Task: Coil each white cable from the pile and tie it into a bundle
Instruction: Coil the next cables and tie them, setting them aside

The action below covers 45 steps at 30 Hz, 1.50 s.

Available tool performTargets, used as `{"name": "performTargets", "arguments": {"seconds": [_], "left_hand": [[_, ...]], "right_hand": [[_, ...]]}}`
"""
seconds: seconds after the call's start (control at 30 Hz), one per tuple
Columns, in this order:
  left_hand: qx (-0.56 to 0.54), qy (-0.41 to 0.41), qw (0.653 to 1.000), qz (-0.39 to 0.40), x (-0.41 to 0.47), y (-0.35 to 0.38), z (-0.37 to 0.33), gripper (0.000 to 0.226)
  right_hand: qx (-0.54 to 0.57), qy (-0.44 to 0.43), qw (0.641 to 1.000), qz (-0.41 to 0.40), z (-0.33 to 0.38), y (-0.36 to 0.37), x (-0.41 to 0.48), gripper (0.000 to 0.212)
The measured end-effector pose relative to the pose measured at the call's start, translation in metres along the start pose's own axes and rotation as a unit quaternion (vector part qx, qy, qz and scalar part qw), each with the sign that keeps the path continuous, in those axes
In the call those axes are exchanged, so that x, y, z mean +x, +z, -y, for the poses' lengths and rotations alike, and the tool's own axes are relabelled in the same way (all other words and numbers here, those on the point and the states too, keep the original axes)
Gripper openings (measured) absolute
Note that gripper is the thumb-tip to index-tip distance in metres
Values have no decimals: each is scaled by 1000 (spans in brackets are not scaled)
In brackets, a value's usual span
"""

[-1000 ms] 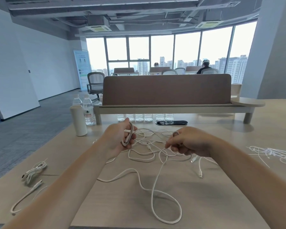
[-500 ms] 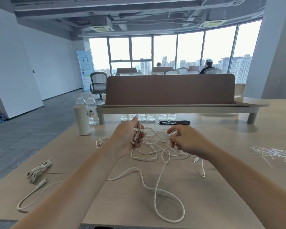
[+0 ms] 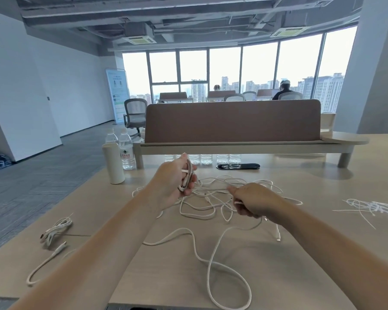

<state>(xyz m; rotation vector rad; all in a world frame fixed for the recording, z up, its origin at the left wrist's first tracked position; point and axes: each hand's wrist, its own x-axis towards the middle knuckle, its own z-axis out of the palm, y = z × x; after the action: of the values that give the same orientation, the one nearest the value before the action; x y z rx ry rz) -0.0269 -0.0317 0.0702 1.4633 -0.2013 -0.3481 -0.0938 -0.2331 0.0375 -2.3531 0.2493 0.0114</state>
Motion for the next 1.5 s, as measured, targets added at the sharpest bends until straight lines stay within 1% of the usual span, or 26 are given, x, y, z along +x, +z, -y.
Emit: {"name": "performTargets", "arguments": {"seconds": [0.1, 0.2, 0.27, 0.33, 0.4, 0.53, 0.7, 0.87, 0.97, 1.03, 1.1, 1.2, 1.3, 1.37, 1.4, 1.47, 1.5], "left_hand": [[3, -13, 1000, 6, 2, -3, 4, 43], [-3, -28, 1000, 10, 3, -4, 8, 40], [4, -33, 999, 10, 2, -1, 10, 42], [12, -36, 999, 14, 0, 2, 12, 46], [12, -42, 999, 26, 0, 4, 14, 49], [13, -62, 997, 32, -1, 9, 18, 54], [-8, -88, 995, 37, -5, 18, 23, 52], [-41, -117, 990, 67, -6, 17, 26, 51], [-53, -115, 989, 80, -7, 17, 26, 51], [-49, -98, 991, 71, -5, 18, 27, 53], [-40, -72, 996, 41, -3, 16, 26, 54], [-19, -38, 999, -3, -1, 12, 21, 49], [25, -13, 999, -19, 0, 8, 14, 47], [47, -6, 999, -12, 0, 5, 10, 49], [50, -4, 999, 0, 0, 4, 8, 50], [47, -2, 998, 28, -2, 4, 5, 51], [48, 0, 998, 40, -4, 6, 2, 51]], "right_hand": [[125, -11, 991, -41, 3, -6, -1, 60], [230, -46, 971, -48, 8, -12, 0, 50], [249, -70, 964, -64, 11, -13, 0, 40], [223, -102, 965, -88, 13, -11, 0, 32], [221, -111, 963, -106, 16, -9, 0, 31], [284, -117, 945, -115, 23, -5, -1, 33], [245, -148, 953, -98, 32, 1, -8, 29], [116, -219, 968, -49, 36, 7, -19, 24], [55, -223, 973, -35, 36, 10, -21, 25], [26, -209, 977, -28, 36, 11, -21, 31], [50, -170, 984, -24, 34, 13, -19, 32], [121, -96, 988, -24, 25, 11, -12, 25], [139, -42, 989, -25, 11, 5, -6, 17], [115, -26, 992, -33, 5, 0, -5, 13], [79, -28, 996, -36, 3, -2, -5, 15], [10, -47, 998, -37, 4, -3, -8, 20], [3, -60, 998, -36, 6, -2, -9, 24]]}}
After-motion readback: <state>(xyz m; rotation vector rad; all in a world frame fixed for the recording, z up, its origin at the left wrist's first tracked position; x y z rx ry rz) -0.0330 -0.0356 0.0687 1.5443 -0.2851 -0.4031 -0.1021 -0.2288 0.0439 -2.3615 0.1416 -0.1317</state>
